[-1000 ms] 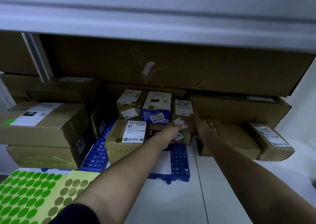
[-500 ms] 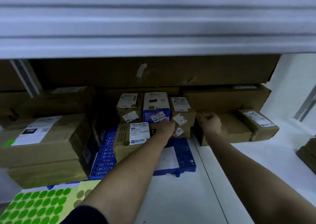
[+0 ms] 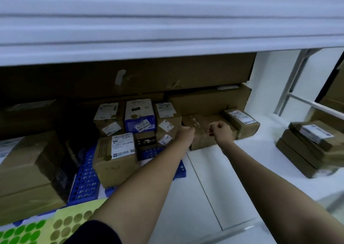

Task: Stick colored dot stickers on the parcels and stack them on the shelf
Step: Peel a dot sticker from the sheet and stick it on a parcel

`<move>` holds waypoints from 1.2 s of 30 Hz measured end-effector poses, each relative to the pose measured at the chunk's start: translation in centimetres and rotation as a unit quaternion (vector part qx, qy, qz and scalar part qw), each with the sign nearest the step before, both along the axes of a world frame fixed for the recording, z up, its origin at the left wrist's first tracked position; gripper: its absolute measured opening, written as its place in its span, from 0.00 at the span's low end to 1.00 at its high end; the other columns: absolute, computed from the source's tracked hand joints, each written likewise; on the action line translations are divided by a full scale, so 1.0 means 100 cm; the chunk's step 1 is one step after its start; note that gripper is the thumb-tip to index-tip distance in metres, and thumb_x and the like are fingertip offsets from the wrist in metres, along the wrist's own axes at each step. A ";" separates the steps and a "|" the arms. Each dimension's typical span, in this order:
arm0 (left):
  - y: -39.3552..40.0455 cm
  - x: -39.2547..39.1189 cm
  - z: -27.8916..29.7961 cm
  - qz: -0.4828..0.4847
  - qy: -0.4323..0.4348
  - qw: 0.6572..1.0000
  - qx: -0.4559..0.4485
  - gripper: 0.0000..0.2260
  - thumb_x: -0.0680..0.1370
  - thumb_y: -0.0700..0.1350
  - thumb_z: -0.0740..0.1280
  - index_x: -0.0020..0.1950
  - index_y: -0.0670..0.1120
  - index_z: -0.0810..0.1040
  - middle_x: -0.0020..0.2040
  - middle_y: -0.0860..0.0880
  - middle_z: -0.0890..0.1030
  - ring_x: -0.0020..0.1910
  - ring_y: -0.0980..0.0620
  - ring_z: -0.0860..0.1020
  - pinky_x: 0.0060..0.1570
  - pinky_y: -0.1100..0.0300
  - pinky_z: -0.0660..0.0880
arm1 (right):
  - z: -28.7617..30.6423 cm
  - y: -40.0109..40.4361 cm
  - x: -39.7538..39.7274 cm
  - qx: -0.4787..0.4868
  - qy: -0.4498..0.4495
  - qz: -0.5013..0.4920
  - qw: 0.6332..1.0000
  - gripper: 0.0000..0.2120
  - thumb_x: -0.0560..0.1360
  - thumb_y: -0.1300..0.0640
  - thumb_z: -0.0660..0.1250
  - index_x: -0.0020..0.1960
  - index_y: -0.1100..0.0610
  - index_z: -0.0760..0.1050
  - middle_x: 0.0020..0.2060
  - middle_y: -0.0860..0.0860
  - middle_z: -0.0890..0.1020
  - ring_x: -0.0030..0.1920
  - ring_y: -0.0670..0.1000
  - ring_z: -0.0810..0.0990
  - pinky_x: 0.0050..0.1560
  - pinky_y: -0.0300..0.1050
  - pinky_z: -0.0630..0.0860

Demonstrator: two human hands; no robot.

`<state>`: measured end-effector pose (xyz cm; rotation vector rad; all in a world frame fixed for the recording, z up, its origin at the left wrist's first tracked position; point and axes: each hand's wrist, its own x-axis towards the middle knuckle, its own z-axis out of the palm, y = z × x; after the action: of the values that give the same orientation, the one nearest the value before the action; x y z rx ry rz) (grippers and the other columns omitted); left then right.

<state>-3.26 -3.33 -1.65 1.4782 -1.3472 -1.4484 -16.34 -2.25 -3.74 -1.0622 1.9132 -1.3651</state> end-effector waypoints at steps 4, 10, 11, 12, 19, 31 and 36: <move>0.008 -0.053 0.004 -0.042 -0.014 0.999 0.010 0.17 0.79 0.42 0.59 0.66 0.38 0.71 0.60 0.40 0.77 0.55 0.43 0.77 0.49 0.55 0.74 | 0.003 0.011 -0.051 0.026 0.031 -0.023 0.999 0.10 0.78 0.56 0.58 0.55 0.57 0.75 0.55 0.57 0.80 0.53 0.57 0.78 0.58 0.53 0.75; 0.035 -0.130 0.016 -0.110 -0.044 0.993 0.027 0.20 0.81 0.47 0.57 0.72 0.48 0.59 0.54 0.48 0.70 0.41 0.53 0.72 0.39 0.60 0.70 | 0.006 0.032 -0.138 0.074 0.096 -0.086 0.989 0.19 0.77 0.57 0.60 0.67 0.58 0.67 0.61 0.57 0.76 0.60 0.60 0.74 0.57 0.50 0.72; 0.038 -0.140 0.016 -0.120 -0.041 0.992 0.027 0.18 0.80 0.47 0.57 0.70 0.49 0.60 0.50 0.49 0.70 0.41 0.53 0.73 0.40 0.60 0.70 | 0.007 0.035 -0.150 0.082 0.111 -0.091 0.986 0.19 0.76 0.56 0.60 0.66 0.58 0.67 0.61 0.57 0.75 0.60 0.60 0.74 0.57 0.50 0.72; 0.041 -0.154 0.017 -0.131 -0.038 0.990 0.028 0.17 0.80 0.47 0.57 0.68 0.50 0.60 0.49 0.50 0.71 0.43 0.53 0.74 0.43 0.59 0.70 | 0.008 0.039 -0.166 0.090 0.130 -0.093 0.983 0.19 0.76 0.55 0.61 0.66 0.58 0.67 0.62 0.57 0.75 0.61 0.60 0.74 0.58 0.51 0.72; 0.058 -0.236 0.017 -0.206 -0.047 0.976 0.050 0.26 0.80 0.49 0.58 0.76 0.52 0.54 0.68 0.49 0.68 0.60 0.49 0.75 0.59 0.55 0.71 | 0.011 0.058 -0.255 0.159 0.273 -0.151 0.937 0.21 0.78 0.54 0.60 0.69 0.57 0.67 0.66 0.59 0.70 0.68 0.61 0.67 0.65 0.55 0.64; 0.073 -0.330 0.012 -0.286 -0.053 0.955 0.051 0.20 0.81 0.43 0.56 0.73 0.48 0.62 0.45 0.50 0.72 0.44 0.52 0.72 0.40 0.62 0.68 | 0.010 0.086 -0.356 0.270 0.323 -0.207 0.883 0.29 0.79 0.41 0.56 0.72 0.58 0.61 0.70 0.61 0.66 0.71 0.61 0.62 0.68 0.57 0.58; 0.086 -0.361 0.008 -0.303 -0.040 0.948 0.087 0.20 0.78 0.44 0.60 0.70 0.46 0.68 0.61 0.44 0.75 0.57 0.47 0.73 0.51 0.57 0.69 | 0.005 0.087 -0.367 0.264 0.288 -0.211 0.896 0.26 0.80 0.43 0.56 0.71 0.59 0.62 0.68 0.62 0.68 0.68 0.62 0.66 0.65 0.56 0.62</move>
<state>-39.39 5.25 -0.89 1.2929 -1.8732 -1.9407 -53.01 6.42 -3.21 -0.8492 2.8662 -0.6491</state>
